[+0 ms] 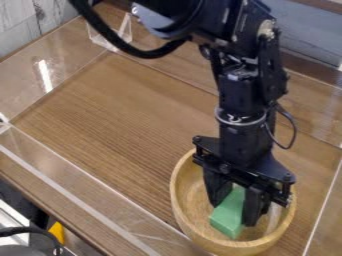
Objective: Put the green block in the brown bowl
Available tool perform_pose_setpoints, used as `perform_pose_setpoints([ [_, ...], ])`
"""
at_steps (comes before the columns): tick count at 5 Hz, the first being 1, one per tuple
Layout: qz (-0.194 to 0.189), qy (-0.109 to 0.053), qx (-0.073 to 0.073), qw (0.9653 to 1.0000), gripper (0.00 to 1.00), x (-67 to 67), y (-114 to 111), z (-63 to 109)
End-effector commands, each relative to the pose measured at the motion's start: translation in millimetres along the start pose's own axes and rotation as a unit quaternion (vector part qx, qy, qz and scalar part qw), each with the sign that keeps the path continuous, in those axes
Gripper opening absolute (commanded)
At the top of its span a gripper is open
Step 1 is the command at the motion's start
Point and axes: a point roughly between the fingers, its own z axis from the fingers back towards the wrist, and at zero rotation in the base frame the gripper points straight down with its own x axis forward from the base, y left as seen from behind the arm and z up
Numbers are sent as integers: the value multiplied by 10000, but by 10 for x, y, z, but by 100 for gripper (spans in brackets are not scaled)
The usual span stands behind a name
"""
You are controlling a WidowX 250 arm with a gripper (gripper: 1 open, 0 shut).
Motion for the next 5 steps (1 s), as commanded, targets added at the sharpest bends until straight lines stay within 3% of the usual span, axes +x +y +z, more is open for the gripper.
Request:
perform_pose_setpoints([
  [1, 24, -260, -62, 9996, 0, 41, -8, 116],
  [5, 127, -293, -95, 9994, 0, 42, 13, 113],
])
